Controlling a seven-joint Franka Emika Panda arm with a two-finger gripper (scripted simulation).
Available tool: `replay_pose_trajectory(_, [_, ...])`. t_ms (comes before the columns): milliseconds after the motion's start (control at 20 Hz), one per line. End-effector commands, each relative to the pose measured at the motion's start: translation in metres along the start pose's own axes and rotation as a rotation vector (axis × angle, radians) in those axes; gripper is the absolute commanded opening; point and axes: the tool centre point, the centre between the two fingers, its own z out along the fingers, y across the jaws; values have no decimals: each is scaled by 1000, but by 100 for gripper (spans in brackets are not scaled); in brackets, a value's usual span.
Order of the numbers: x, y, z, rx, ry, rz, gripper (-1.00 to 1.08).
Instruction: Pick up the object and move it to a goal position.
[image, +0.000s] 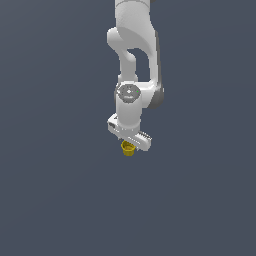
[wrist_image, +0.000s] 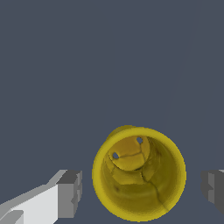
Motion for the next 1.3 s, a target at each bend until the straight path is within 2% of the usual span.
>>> replay_pose_trajectory(0, [-1, 1, 12, -1, -1, 2, 100])
replay_pose_trajectory(450, [0, 0, 39, -1, -1, 3, 100])
replay_pose_trajectory(500, [0, 0, 39, -1, -1, 3, -100])
replay_pose_trajectory(1250, [5, 0, 36, 0, -1, 3, -100])
